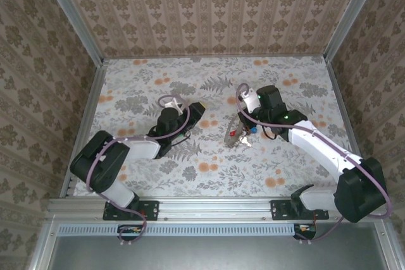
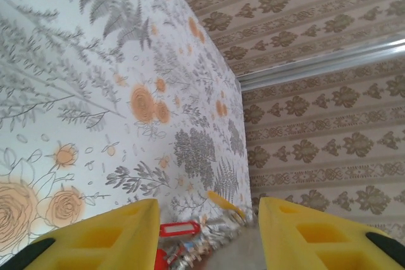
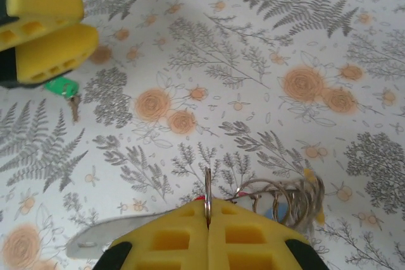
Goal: Put the keys on the keyring
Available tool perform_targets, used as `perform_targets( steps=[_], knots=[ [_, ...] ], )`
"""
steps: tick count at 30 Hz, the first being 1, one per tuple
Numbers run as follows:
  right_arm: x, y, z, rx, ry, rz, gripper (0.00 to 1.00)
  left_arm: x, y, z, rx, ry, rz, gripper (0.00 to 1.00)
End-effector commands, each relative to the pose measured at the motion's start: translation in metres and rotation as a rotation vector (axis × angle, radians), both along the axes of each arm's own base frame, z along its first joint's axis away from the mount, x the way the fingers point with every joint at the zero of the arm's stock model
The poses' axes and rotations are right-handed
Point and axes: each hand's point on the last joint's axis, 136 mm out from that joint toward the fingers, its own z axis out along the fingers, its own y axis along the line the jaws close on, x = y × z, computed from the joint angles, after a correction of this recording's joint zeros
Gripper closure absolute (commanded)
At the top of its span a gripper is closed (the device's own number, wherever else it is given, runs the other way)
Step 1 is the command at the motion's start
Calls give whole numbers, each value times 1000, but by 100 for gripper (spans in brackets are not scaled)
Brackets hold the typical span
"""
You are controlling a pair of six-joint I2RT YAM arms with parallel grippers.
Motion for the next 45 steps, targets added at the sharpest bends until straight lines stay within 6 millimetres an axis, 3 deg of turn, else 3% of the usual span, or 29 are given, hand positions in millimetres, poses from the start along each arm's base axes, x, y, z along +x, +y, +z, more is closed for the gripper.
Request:
perform_targets(
  steps=[1, 5, 10, 14, 18, 27, 45],
  knots=[
    [-23, 21, 22, -10, -71, 267, 100, -9, 1, 33, 111, -195, -69, 55],
    [-48, 34, 33, 6, -173, 468, 100, -24, 3, 61, 247, -432, -155, 57],
    [-74, 44, 39, 39, -273, 636, 100, -68, -1, 82, 399, -817, -375, 59],
    [-87, 50, 38, 52, -308, 722, 100, -103, -5, 85, 465, -1008, -558, 62],
    [-95, 54, 37, 52, -331, 781, 100, -126, -9, 81, 484, -1069, -716, 67],
    [-95, 57, 31, 15, -291, 813, 100, -144, -25, 73, 462, -1159, -884, 65],
    [-91, 63, 22, 3, -258, 811, 100, -143, -57, 48, 516, -1221, -1047, 67]
  ],
)
